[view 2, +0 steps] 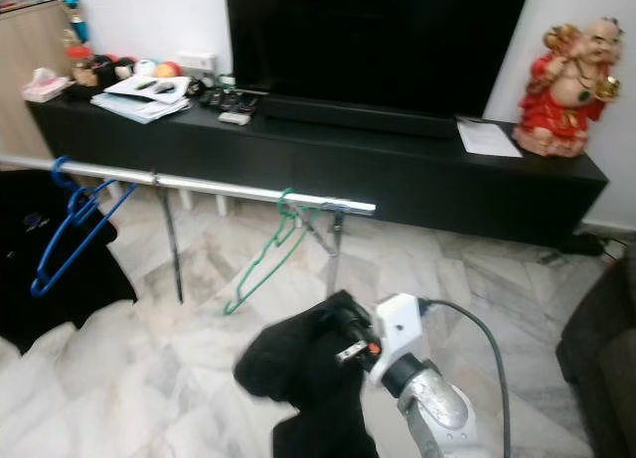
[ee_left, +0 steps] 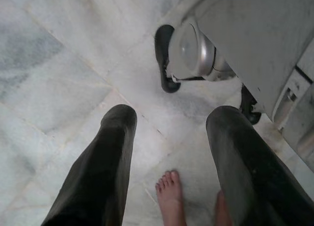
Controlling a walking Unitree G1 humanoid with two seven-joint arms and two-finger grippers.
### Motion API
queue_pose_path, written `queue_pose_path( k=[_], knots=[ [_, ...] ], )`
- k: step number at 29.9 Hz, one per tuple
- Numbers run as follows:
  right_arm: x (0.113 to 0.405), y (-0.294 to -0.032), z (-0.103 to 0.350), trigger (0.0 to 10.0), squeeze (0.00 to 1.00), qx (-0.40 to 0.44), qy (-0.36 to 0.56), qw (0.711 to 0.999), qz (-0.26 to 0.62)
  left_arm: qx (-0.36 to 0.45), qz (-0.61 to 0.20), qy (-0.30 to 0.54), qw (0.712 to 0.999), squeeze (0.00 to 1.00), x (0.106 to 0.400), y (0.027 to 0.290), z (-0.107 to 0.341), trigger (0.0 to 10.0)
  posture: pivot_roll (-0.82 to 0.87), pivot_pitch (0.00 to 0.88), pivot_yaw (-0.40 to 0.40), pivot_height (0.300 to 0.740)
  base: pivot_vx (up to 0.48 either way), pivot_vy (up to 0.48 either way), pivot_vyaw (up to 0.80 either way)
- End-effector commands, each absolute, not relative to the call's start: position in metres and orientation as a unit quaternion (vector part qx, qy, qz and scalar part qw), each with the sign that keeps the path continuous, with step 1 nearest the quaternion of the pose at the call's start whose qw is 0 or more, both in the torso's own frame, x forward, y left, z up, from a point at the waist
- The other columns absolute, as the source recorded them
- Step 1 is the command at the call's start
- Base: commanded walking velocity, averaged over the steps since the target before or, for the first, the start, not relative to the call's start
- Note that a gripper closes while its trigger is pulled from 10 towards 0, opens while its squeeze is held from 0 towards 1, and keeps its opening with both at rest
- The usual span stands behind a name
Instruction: Hang hanger
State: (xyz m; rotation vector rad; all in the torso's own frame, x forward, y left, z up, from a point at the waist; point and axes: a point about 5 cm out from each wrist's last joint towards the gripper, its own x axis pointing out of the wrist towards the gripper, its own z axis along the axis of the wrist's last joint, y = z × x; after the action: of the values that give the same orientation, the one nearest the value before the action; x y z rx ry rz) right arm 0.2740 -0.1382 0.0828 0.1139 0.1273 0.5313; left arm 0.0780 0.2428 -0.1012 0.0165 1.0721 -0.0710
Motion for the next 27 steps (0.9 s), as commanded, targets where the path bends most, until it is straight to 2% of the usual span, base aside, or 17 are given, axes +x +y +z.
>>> queue_pose_path(
  k=[1,2,4,6,14,19,21,23,27],
  knots=[
    [0.285,-0.149,0.081,10.0,0.00,0.072,0.068,0.975,0.199,0.010,-0.027,0.507,0.862,0.00,0.082,0.243,-0.100,10.0,0.02,0.062,-0.054,0.740,0.000,0.000,0.00],
    [0.285,-0.149,0.081,10.0,0.00,0.072,0.068,0.975,0.199,0.010,-0.027,0.507,0.862,0.00,0.082,0.243,-0.100,10.0,0.02,0.062,-0.054,0.740,0.000,0.000,0.00],
    [0.288,-0.171,0.048,10.0,0.00,0.106,0.129,0.984,0.055,0.007,0.002,0.500,0.866,0.00,0.081,0.245,-0.100,10.0,0.04,0.048,-0.058,0.740,0.000,0.000,0.00],
    [0.274,-0.185,0.016,10.0,0.00,0.111,0.179,0.978,-0.015,0.002,0.049,0.485,0.873,0.00,0.080,0.247,-0.100,10.0,0.05,0.038,-0.064,0.740,0.000,0.000,0.00],
    [0.258,-0.195,-0.012,10.0,0.00,0.117,0.227,0.963,-0.082,0.041,0.122,0.447,0.885,0.00,0.076,0.253,-0.096,10.0,0.09,0.000,-0.068,0.740,0.000,0.000,0.00],
    [0.256,-0.195,-0.020,10.0,0.00,0.115,0.236,0.961,-0.088,0.053,0.137,0.424,0.894,0.00,0.075,0.254,-0.093,10.0,0.10,0.000,-0.066,0.740,0.000,0.000,0.00],
    [0.254,-0.194,-0.023,10.0,0.00,0.118,0.240,0.960,-0.083,0.082,0.124,0.310,0.939,0.00,0.145,0.259,-0.066,10.0,0.11,0.000,-0.063,0.740,0.000,0.000,0.00],
    [0.251,-0.195,-0.026,10.0,0.00,0.108,0.242,0.961,-0.078,0.091,0.105,0.217,0.966,0.00,0.186,0.258,-0.040,10.0,0.11,0.000,-0.064,0.740,0.000,0.000,0.00],
    [0.245,-0.195,-0.031,10.0,0.00,0.106,0.246,0.960,-0.076,0.099,0.077,0.174,0.977,0.00,0.193,0.247,-0.030,10.0,0.12,0.000,-0.061,0.740,0.000,0.000,0.00]
  ],
)
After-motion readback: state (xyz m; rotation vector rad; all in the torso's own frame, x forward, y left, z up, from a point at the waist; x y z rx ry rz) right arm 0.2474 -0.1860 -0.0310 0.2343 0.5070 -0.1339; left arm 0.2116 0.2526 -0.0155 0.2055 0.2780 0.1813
